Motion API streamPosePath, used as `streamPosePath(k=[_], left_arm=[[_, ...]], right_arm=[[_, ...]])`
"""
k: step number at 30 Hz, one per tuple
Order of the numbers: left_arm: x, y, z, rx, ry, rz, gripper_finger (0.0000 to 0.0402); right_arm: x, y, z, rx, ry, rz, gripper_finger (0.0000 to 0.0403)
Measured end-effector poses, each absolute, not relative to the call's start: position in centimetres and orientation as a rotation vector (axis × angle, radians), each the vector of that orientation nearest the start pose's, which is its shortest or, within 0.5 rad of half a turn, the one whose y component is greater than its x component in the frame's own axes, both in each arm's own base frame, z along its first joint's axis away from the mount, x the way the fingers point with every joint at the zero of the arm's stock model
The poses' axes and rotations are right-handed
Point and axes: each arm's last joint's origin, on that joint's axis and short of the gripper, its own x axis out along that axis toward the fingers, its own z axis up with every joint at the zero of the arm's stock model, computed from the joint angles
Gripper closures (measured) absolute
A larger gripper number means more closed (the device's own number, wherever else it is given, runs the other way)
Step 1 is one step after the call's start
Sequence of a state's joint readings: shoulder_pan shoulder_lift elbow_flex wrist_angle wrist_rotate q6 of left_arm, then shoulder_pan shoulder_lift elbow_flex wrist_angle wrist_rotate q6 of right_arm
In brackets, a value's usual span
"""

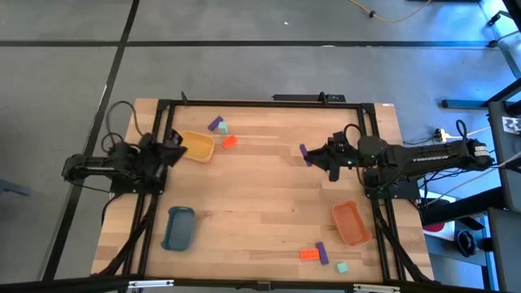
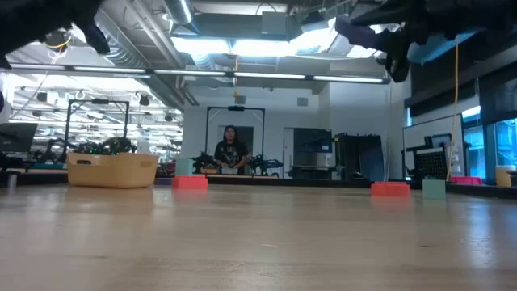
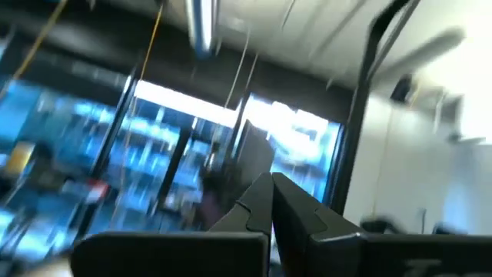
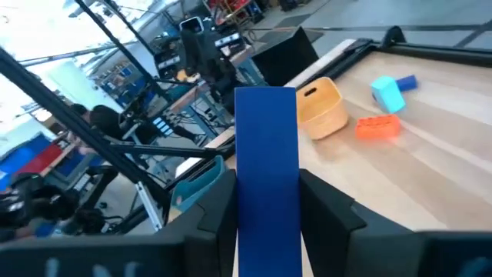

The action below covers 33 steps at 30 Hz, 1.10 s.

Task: Sort & place blocks by color
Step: Put the top right violet wooden block into the yellow bin

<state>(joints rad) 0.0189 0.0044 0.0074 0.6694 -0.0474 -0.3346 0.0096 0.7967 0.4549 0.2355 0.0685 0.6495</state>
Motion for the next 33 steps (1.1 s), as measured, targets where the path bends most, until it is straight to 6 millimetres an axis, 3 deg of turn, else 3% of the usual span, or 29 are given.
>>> streamPosePath(k=[5, 8, 14, 22, 26, 33], left_arm=[[6.4, 0.6, 23.8, -0.375, -0.876, 0.038, 0.0401], [6.4, 0.8, 23.8, -0.416, -0.887, 0.089, 0.0401], [8.5, 0.9, 24.8, -0.543, -0.641, 0.132, 0.0395], [12.1, 0.9, 29.0, -0.495, -0.337, 0.189, 0.0295], [13.9, 1.0, 30.7, -0.471, -0.277, 0.21, 0.0241], [17.7, 1.7, 31.6, -0.39, -0.165, 0.214, 0.0198]], right_arm=[[18.3, 0.1, 26.3, 0.647, 0.023, -0.057, 0.0294], [18.3, 0.0, 26.8, 0.649, -0.024, -0.044, 0.0294], [18.3, 0.0, 27.1, 0.649, -0.06, -0.038, 0.0294], [18.3, -0.1, 27.1, 0.648, -0.075, -0.063, 0.0294], [18.5, -0.1, 27.2, 0.648, -0.077, -0.075, 0.0294], [19.8, -0.1, 28.2, 0.597, -0.071, -0.077, 0.0294]])
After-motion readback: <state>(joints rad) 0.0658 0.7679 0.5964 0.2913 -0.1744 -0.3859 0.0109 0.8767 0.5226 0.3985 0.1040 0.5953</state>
